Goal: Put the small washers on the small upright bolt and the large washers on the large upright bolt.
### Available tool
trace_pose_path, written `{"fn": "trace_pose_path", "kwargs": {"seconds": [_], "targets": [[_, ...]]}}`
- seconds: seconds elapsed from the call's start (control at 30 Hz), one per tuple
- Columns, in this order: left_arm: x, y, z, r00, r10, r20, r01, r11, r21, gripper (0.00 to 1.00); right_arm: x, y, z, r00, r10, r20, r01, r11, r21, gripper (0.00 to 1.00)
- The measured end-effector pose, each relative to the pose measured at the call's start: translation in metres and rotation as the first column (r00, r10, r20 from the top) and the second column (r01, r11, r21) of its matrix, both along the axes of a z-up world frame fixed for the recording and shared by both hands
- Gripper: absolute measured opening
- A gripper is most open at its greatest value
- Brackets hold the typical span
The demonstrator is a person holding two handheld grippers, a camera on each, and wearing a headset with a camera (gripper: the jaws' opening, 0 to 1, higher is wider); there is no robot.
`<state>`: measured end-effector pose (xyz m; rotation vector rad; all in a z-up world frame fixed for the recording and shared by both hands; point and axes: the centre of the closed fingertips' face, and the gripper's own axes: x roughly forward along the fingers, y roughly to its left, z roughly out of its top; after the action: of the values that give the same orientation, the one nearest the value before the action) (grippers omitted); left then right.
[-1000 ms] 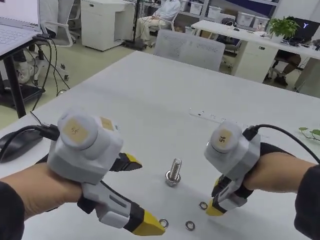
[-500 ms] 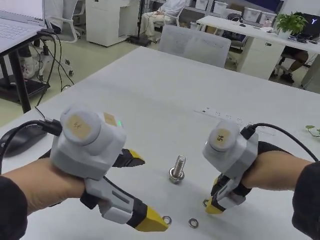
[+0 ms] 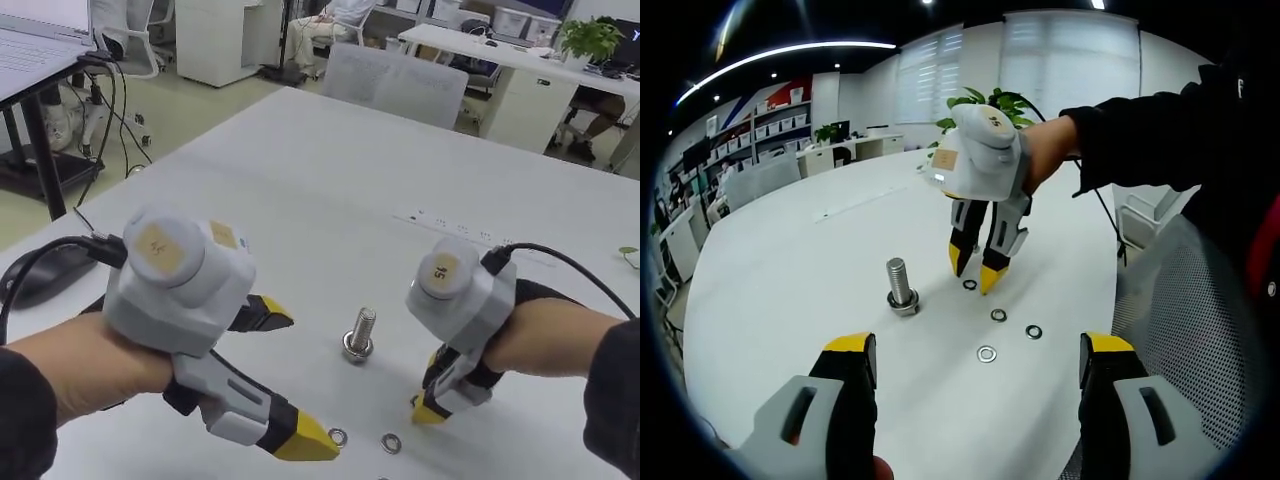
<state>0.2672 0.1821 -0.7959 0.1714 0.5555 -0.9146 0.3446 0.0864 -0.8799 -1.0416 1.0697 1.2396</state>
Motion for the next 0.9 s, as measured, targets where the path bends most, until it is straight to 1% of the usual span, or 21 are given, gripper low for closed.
{"fn": "trace_pose_path", "kwargs": {"seconds": [0.13, 0.77, 0.9], "targets": [[-0.0003, -0.0001, 0.0005, 1.000, 0.001, 0.000, -0.001, 1.000, -0.001, 0.83, -0.0020, -0.0001, 0.0001, 1.000, -0.008, -0.013, 0.008, 1.000, 0.005, 0.25], [-0.0019, -0.0008, 0.0009, 1.000, 0.000, -0.005, 0.000, 1.000, -0.001, 0.83, -0.0037, 0.0009, 0.0003, 1.000, 0.010, -0.014, -0.010, 1.000, 0.003, 0.24], [-0.0018, -0.0005, 0.0007, 1.000, -0.001, -0.005, 0.001, 1.000, 0.000, 0.83, -0.0045, 0.0011, 0.0003, 1.000, 0.018, -0.009, -0.018, 1.000, 0.001, 0.19]]}}
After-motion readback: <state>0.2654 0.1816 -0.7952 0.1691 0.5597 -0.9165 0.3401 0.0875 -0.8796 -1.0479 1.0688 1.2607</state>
